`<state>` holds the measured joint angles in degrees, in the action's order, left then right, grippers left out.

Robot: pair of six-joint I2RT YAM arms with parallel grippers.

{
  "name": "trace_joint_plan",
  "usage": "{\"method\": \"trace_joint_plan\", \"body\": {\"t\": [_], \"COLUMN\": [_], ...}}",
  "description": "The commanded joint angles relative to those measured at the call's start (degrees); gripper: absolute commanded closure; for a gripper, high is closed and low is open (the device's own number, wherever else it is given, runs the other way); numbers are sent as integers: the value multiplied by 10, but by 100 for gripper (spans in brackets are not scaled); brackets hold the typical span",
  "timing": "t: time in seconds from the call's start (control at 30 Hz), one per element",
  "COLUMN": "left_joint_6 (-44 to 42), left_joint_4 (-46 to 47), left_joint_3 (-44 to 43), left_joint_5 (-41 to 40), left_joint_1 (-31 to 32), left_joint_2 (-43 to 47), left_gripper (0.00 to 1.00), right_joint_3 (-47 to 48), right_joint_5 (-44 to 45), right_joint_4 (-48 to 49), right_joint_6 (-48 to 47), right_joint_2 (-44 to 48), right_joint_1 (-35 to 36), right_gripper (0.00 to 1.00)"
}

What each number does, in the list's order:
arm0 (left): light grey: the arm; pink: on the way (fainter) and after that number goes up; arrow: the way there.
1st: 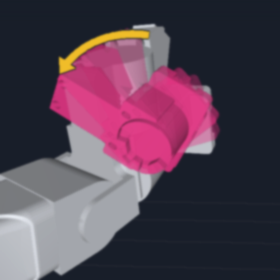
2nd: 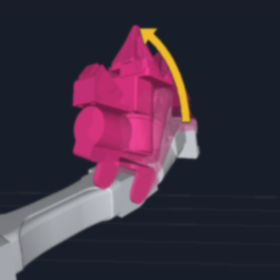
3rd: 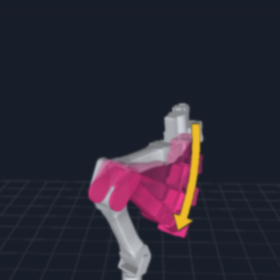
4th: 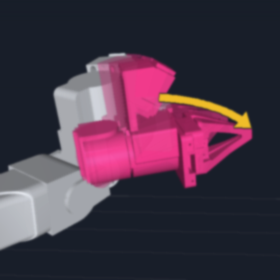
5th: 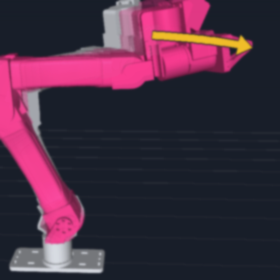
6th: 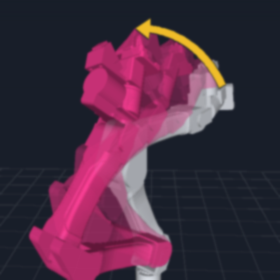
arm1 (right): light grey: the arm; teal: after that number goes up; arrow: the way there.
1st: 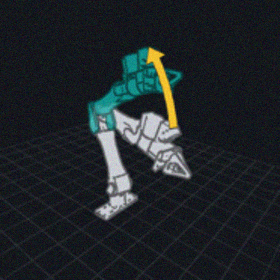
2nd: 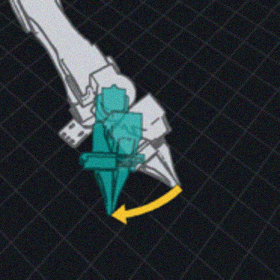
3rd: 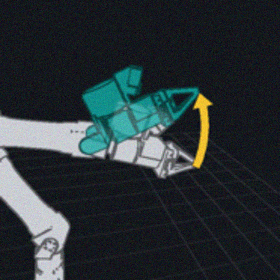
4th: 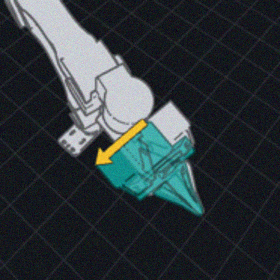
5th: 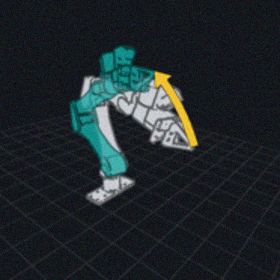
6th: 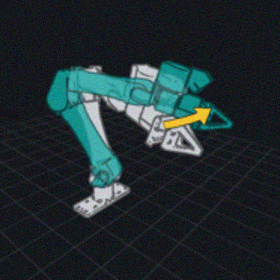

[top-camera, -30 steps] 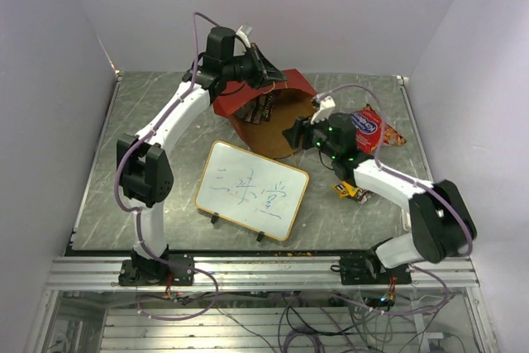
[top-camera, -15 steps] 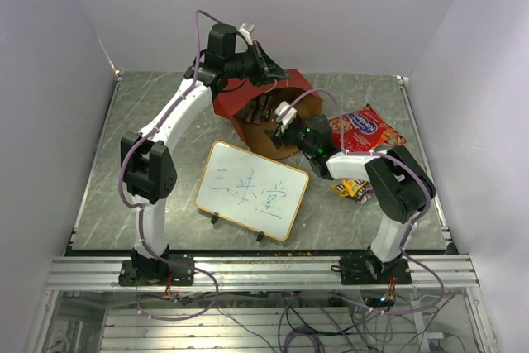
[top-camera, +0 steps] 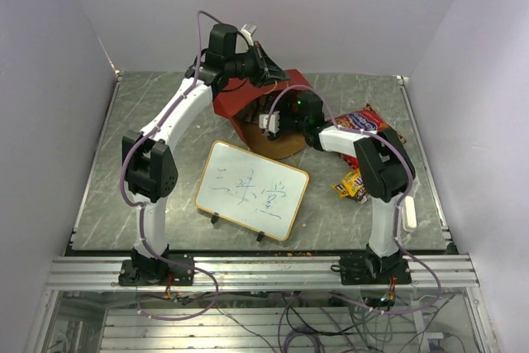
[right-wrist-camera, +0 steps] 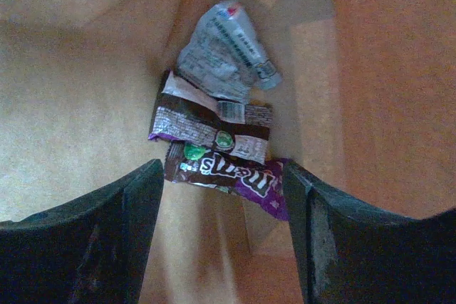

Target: Take the snacks out of the paper bag

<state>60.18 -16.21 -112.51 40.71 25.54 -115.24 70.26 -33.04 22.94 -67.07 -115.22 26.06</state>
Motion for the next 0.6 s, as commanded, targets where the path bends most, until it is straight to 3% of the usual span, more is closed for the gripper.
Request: {"method": "trace_joint_plan", "body": {"t": [0.0,0.23,0.57], "left_joint_6": [-10,-14,-19], "left_joint_4": [-2,-19,-32], "left_joint_3": [-37,-54,-56], "left_joint_5": [22,27,41], "left_joint_1": [-2,-3,-3], "left_joint_2": [-11,-19,-26], "left_gripper": [93,93,93], "right_joint_3": [48,147,187], "right_joint_5": [6,22,67], "right_joint_4": [-91,-137,-71], "right_joint_6": [-113,-159,-157], "right_joint_2": [-57,-126,-196], "right_joint_1": [5,9,16], "right_gripper": [32,30,28]}}
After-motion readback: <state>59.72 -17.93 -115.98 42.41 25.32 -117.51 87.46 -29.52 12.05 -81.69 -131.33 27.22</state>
